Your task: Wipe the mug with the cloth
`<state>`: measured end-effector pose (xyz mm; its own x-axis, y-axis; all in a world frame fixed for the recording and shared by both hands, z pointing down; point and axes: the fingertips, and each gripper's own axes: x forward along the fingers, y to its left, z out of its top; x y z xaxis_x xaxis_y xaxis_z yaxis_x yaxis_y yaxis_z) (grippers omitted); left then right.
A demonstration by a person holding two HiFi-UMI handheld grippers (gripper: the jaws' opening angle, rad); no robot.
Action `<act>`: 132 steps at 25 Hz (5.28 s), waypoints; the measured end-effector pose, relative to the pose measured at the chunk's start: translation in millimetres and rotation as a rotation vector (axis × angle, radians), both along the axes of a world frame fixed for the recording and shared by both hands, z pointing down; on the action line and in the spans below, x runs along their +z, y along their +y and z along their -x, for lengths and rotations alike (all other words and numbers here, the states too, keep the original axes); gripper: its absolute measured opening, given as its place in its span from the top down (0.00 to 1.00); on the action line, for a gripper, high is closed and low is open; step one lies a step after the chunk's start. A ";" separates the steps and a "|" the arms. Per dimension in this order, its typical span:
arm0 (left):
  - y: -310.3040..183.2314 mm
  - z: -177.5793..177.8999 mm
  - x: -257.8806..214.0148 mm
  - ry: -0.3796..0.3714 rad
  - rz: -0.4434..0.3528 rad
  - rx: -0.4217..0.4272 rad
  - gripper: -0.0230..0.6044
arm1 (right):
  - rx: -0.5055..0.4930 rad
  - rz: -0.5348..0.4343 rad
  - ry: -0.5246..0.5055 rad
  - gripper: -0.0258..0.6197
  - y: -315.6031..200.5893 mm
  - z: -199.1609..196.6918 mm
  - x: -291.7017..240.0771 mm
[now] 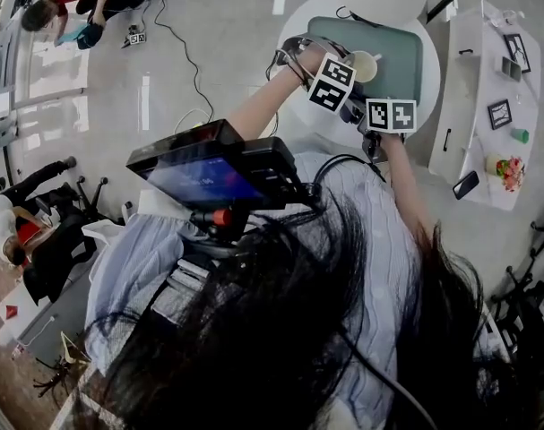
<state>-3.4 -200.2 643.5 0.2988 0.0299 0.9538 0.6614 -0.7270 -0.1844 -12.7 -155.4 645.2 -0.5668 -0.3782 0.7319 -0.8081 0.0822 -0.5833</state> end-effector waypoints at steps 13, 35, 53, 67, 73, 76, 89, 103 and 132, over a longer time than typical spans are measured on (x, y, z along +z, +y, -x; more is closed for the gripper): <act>-0.1 0.0 -0.5 0.006 -0.017 0.023 0.90 | 0.020 -0.006 0.038 0.81 3.6 -31.1 -2.3; 2.3 2.0 -8.8 0.029 0.027 -0.044 0.90 | 0.031 -0.009 0.161 0.81 -9.3 -78.6 -2.1; 23.8 -29.5 -18.5 0.142 0.165 -0.786 0.75 | -0.043 0.000 0.127 0.81 -11.1 -75.5 -4.4; 10.1 -42.8 4.9 0.127 0.058 -0.947 0.79 | -0.202 0.013 0.088 0.81 -13.4 -88.9 8.6; 5.3 -45.5 9.4 0.105 0.016 -0.927 0.86 | -0.231 0.009 0.077 0.81 -14.8 -89.2 8.4; 6.8 -47.4 10.0 0.097 0.007 -0.888 0.87 | -0.239 0.003 0.077 0.81 -16.2 -91.4 8.0; 26.5 -40.1 11.1 0.019 -0.006 -0.562 0.89 | -0.237 0.003 0.110 0.81 -20.8 -105.1 6.9; 39.0 -21.4 12.1 -0.056 -0.057 -0.126 0.89 | -0.200 0.009 0.126 0.81 -16.4 -106.0 4.7; 30.6 -63.8 -15.1 0.216 0.212 -1.065 0.86 | -0.069 0.038 0.143 0.81 -0.6 -146.3 12.2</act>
<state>60.4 -169.6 628.4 0.4282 -0.1848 0.8846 -0.3522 -0.9356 -0.0250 133.6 -156.1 657.3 -0.4796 -0.3123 0.8200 -0.8762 0.1208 -0.4665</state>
